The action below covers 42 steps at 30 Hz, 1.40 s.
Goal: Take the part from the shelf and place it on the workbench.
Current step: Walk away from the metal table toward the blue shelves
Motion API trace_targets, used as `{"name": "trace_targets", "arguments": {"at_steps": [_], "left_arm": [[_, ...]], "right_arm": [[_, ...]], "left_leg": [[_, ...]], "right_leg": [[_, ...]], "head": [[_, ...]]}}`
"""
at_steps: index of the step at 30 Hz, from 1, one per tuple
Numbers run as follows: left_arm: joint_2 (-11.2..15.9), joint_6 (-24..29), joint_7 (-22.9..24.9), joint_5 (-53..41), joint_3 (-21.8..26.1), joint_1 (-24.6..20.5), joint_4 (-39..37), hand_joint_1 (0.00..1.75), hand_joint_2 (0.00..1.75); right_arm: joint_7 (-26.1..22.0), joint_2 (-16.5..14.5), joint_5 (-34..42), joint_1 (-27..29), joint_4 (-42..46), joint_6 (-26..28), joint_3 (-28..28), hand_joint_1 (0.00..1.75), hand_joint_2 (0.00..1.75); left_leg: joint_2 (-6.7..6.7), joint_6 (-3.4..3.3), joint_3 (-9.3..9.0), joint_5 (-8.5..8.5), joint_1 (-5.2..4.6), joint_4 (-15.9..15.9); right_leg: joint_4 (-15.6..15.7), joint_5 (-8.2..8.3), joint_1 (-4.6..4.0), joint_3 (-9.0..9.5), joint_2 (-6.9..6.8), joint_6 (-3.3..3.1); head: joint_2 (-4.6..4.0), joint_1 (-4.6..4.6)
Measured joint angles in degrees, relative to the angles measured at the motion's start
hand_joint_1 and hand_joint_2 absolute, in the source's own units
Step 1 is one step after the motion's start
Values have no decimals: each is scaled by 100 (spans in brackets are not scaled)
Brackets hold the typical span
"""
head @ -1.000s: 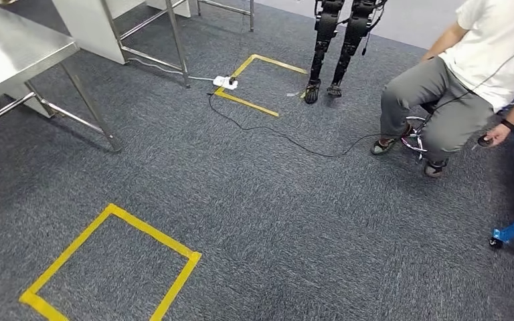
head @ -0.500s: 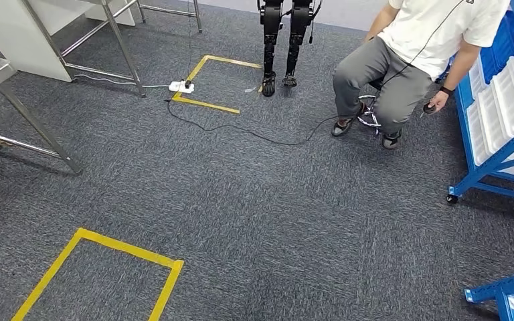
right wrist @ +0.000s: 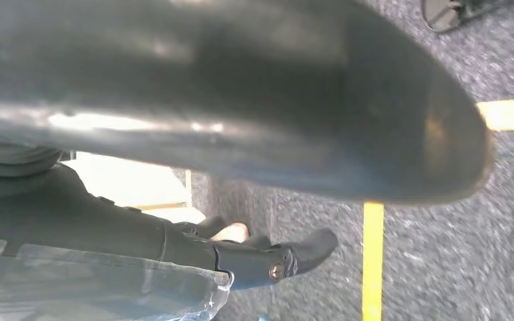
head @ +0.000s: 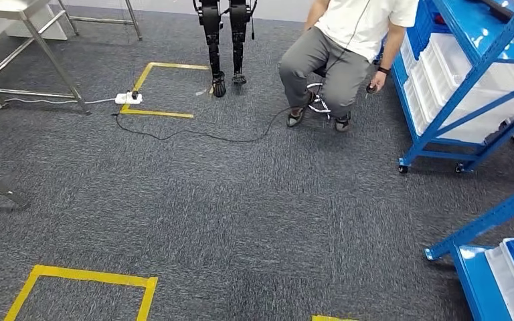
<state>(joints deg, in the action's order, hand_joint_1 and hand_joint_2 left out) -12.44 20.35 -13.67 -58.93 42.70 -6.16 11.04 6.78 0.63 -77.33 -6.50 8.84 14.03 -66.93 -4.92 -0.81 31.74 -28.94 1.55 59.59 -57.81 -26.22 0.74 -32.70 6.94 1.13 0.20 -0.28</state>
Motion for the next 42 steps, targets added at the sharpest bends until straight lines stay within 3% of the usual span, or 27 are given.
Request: {"name": "trace_targets", "arguments": {"at_steps": [1,2,4,5,7,8,9,10,12,14,16,17,19,21,23,24,25,26,28,30,32,33,35,37,39,40,42], "left_arm": [[-3,1,0,-1,-1,-6,0,0,175],[-6,2,1,0,-2,-9,0,0,175],[-13,8,1,2,-2,-6,0,0,175],[-13,14,1,6,-2,-1,0,0,175],[-10,28,1,17,-2,13,0,0,175],[-8,34,1,30,-2,17,0,0,175],[-7,38,1,43,-1,18,0,0,175],[-7,43,1,55,-1,18,0,0,175],[-4,53,0,69,1,19,0,0,175],[2,62,-1,75,1,24,0,0,175],[2,64,-2,80,1,22,0,0,175],[-3,63,-3,81,1,14,0,0,175],[-8,63,-5,83,1,11,0,0,175],[-1,67,-7,102,1,20,0,0,175],[14,91,-5,149,4,36,0,0,175],[22,115,-4,185,10,47,0,0,175],[27,142,-10,228,20,60,0,0,175],[30,167,-23,274,37,71,0,0,175],[34,191,-82,362,79,92,-1,0,175],[38,165,-146,445,128,98,-2,0,175],[48,57,-210,528,177,86,-2,0,175],[60,-15,-253,571,205,80,-2,0,175],[97,-138,-327,644,265,80,-1,0,175],[138,-179,-359,676,322,92,0,0,175],[172,-188,-364,670,354,95,0,0,175],[182,-193,-363,656,360,90,0,0,175],[193,-206,-361,622,364,75,1,0,175]], "right_arm": [[0,3,-1,11,-3,-1,-1,0,0],[0,5,-2,25,-9,-3,-1,0,0],[2,11,-9,25,-17,-11,-2,0,0],[3,11,-16,13,-21,-18,-2,0,0],[3,12,-32,-8,-25,-43,-2,0,0],[3,11,-43,-5,-27,-55,-2,0,0],[7,10,-56,4,-29,-64,-2,0,0],[10,8,-73,14,-31,-66,-2,0,0],[8,-4,-106,9,-33,-54,-1,0,0],[-8,-25,-122,-19,-35,-32,2,0,0],[-18,-37,-127,-24,-37,-16,3,0,0],[-20,-35,-127,-15,-38,-14,3,0,0],[-23,-34,-128,-6,-39,-11,3,0,0],[-78,-36,-130,-14,-40,-29,3,0,0],[-186,-29,-152,-13,-40,-88,4,0,0],[-243,-28,-177,-5,-40,-125,7,0,0],[-299,-27,-204,2,-40,-155,11,0,0],[-356,-31,-228,6,-40,-177,17,0,0],[-489,-51,-255,0,-40,-202,30,0,0],[-673,-86,-266,-1,-40,-204,42,0,0],[-905,-136,-254,40,-39,-200,45,0,0],[-1018,-172,-246,64,-38,-195,45,0,0],[-1189,-265,-234,82,-34,-186,48,0,0],[-1250,-360,-220,72,-30,-186,50,0,0],[-1259,-421,-190,80,-21,-184,51,0,0],[-1258,-443,-169,91,-14,-179,50,0,0],[-1257,-476,-131,101,4,-165,49,0,0]], "left_leg": [[71,-44,1,15,-21,-17],[142,-101,-10,44,-37,-58],[298,-211,-43,106,-49,-157],[390,-244,-48,122,-60,-182],[580,-263,-36,124,-81,-191],[671,-263,-29,122,-88,-190],[748,-260,-24,120,-91,-189],[819,-253,-23,117,-94,-186],[948,-217,-40,98,-104,-180],[1072,-141,-85,54,-130,-172],[1191,-72,-139,18,-133,-176],[1199,-39,-151,-1,-111,-162],[956,17,-72,-184,-65,73],[604,41,224,-573,-43,736],[498,43,551,-823,-42,1383],[488,41,611,-778,-40,1458],[475,36,572,-628,-36,1326],[437,28,448,-411,-26,1019],[208,16,159,-60,3,321],[74,-9,43,30,-5,18],[186,-85,26,54,-33,-31],[247,-140,9,81,-39,-74],[399,-233,-18,135,-36,-163],[573,-264,-12,144,-66,-182],[740,-263,1,139,-79,-179],[812,-256,2,135,-80,-178],[945,-225,-16,118,-82,-173]], "right_leg": [[15,20,6,-42,55,50],[4,27,12,-71,16,90],[-243,-101,5,-218,-271,96],[-551,-247,12,-369,-452,72],[-1287,-547,24,-740,-593,56],[-1518,-614,35,-844,-610,80],[-1525,-594,46,-827,-624,123],[-1311,-503,60,-693,-659,176],[-498,-255,78,-214,-916,247],[18,-114,37,75,-1128,199],[68,-87,-14,77,-1060,104],[75,-75,16,89,-994,61],[90,-44,62,117,-869,-29],[94,-22,62,118,-740,-110],[92,-16,38,108,-584,-138],[87,-16,32,110,-497,-138],[80,-17,32,115,-408,-136],[69,-18,35,120,-322,-133],[23,-31,20,99,-169,-105],[-7,-34,0,36,-52,-42],[3,-15,-2,-28,42,46],[-31,-30,-4,-61,-12,73],[-395,-227,-12,-247,-291,63],[-1133,-562,3,-628,-547,29],[-1589,-705,27,-846,-612,72],[-1494,-646,41,-782,-640,122],[-746,-383,67,-351,-851,215]], "head": [[0,4],[0,7],[0,33],[0,49],[0,66],[0,68],[0,67],[0,70],[0,78],[0,83],[0,80],[0,75],[0,61],[0,38],[0,29],[0,28],[0,25],[0,22],[0,14],[0,14],[0,15],[0,16],[0,49],[0,80],[0,86],[0,95],[0,114]]}}
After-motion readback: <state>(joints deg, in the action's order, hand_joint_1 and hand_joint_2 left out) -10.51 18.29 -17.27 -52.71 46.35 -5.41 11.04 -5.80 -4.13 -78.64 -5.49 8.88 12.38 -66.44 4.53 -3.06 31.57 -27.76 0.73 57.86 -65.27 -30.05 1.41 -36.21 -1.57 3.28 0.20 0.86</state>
